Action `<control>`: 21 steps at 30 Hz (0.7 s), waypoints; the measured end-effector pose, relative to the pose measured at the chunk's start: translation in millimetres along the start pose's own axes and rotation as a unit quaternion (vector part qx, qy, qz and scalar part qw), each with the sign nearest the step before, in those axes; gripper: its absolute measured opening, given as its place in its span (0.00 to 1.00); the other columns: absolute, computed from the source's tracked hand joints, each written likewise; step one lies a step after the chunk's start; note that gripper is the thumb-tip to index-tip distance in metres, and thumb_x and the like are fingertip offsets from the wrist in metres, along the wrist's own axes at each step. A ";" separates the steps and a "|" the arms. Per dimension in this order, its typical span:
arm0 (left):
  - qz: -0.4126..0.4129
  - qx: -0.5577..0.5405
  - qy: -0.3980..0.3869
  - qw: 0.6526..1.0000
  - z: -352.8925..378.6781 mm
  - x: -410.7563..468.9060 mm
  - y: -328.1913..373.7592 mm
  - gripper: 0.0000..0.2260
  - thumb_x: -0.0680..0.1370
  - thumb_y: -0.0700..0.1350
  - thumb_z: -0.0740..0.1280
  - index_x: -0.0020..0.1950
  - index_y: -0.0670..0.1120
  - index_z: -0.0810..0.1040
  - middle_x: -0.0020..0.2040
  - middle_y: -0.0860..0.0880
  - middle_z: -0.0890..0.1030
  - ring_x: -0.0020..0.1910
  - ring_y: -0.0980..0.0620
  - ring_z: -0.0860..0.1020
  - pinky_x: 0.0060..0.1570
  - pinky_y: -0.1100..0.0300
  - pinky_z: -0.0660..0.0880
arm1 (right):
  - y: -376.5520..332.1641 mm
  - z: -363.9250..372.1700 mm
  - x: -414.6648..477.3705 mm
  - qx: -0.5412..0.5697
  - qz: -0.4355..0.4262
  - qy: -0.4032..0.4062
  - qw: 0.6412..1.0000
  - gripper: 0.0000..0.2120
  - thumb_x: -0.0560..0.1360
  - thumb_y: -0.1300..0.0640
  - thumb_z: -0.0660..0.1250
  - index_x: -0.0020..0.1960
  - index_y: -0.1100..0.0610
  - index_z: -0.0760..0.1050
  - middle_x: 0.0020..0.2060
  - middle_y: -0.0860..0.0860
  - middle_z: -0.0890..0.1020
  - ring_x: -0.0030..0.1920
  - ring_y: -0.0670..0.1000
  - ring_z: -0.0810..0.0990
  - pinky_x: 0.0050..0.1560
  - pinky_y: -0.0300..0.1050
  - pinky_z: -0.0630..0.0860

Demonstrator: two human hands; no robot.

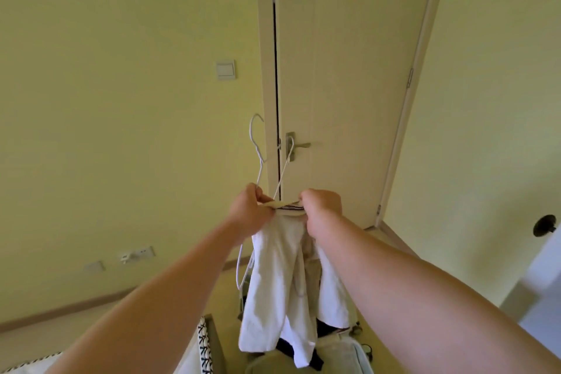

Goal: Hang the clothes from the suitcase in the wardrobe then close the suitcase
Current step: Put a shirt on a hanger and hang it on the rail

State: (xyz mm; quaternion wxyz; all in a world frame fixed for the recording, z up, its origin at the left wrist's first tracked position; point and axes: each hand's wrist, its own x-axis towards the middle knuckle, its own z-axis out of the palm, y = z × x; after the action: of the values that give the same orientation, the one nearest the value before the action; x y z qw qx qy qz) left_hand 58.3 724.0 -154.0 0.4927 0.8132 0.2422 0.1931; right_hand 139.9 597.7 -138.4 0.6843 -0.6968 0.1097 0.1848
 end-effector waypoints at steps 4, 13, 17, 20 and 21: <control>0.018 0.045 0.034 0.998 -16.7 12.9 20.2 0.10 0.73 0.38 0.66 0.42 0.49 0.66 0.43 0.47 0.78 0.38 0.49 0.71 0.37 0.57 0.69 | 1.2 -6.4 -5.1 -0.055 -0.022 -0.059 0.997 0.08 0.71 0.62 0.68 0.45 0.66 0.80 0.35 0.59 0.85 0.29 0.55 0.81 0.37 0.48 0.83; 0.076 0.146 0.058 0.985 -18.2 21.7 42.0 0.08 0.77 0.36 0.60 0.42 0.48 0.65 0.38 0.49 0.71 0.34 0.50 0.65 0.31 0.56 0.61 | 9.5 -17.0 -10.4 -0.340 -0.131 -0.146 0.920 0.19 0.71 0.46 0.58 0.38 0.59 0.78 0.32 0.51 0.85 0.32 0.55 0.78 0.38 0.45 0.76; 0.093 0.160 0.059 0.981 -22.5 23.1 44.7 0.07 0.76 0.37 0.60 0.43 0.47 0.65 0.38 0.49 0.71 0.35 0.48 0.66 0.32 0.56 0.62 | 23.0 -20.4 -6.1 -0.420 -0.122 -0.196 0.878 0.13 0.68 0.52 0.67 0.31 0.54 0.64 0.28 0.48 0.68 0.30 0.51 0.66 0.33 0.43 0.63; 0.113 0.170 0.059 0.977 -29.5 25.0 42.4 0.07 0.77 0.37 0.61 0.43 0.47 0.65 0.38 0.50 0.71 0.35 0.49 0.65 0.32 0.57 0.63 | 30.3 -18.4 -1.1 -0.448 -0.140 -0.227 0.853 0.08 0.68 0.51 0.72 0.42 0.55 0.78 0.37 0.48 0.75 0.40 0.51 0.74 0.40 0.44 0.70; 0.119 0.169 0.060 0.977 -32.1 26.4 41.6 0.08 0.77 0.37 0.62 0.43 0.47 0.65 0.38 0.50 0.71 0.35 0.50 0.65 0.32 0.57 0.63 | 31.8 -16.4 -0.8 -0.464 -0.146 -0.249 0.838 0.12 0.69 0.51 0.73 0.49 0.56 0.81 0.43 0.49 0.78 0.45 0.51 0.77 0.45 0.45 0.75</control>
State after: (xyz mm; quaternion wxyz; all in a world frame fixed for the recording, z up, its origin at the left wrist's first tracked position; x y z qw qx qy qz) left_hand 70.4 745.7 -100.7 0.3064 0.8947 0.2020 0.2548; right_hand 128.1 580.1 -167.2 0.3043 -0.8709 -0.2658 0.2798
